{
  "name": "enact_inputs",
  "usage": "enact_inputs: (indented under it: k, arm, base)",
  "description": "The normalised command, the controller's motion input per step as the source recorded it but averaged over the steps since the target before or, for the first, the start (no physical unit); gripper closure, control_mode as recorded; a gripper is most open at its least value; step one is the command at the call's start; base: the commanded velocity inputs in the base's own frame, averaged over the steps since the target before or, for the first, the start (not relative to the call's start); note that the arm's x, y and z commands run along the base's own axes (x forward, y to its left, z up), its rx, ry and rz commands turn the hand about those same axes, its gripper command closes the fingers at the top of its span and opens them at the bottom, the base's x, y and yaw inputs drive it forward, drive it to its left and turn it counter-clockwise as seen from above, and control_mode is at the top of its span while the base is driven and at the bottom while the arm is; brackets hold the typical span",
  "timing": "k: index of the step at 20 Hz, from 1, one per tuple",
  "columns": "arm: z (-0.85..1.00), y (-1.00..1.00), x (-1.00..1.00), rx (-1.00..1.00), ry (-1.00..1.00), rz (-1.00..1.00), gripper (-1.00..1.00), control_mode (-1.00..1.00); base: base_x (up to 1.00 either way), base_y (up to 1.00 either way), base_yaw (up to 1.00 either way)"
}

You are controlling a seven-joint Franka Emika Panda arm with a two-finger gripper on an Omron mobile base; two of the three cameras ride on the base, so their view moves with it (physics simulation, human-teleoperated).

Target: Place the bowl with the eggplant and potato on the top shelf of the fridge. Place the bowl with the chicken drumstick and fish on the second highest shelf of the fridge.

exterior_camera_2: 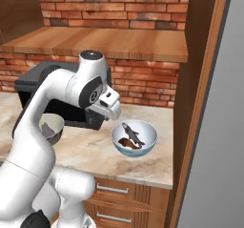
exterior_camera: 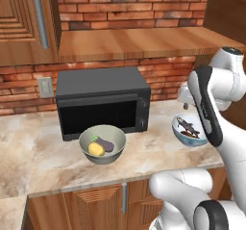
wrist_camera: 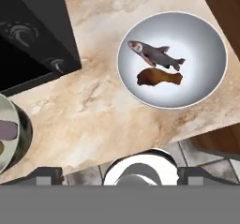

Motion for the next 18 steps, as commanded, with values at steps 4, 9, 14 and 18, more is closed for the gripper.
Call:
enact_inputs:
  k: [4,9,14,18]
  arm:
    - [-0.70,-1.00,-0.20,0.17,0.20,-0.63,-1.00,-1.00]
    - [-0.83,-1.00,-0.04,0.15,0.19,-0.65,-1.00,-1.00]
    - [-0.48,-0.81,0.45,0.16,0.07,-0.25,-1.00,-1.00]
    - [-0.41,-0.39,0.55,0.00,0.04,-0.11,-1.00,-1.00]
  base:
    - [0.00,0.00,0.00]
    - [0.00,0.00,0.00]
    - [0.00,0.00,0.00]
    - [0.00,0.00,0.00]
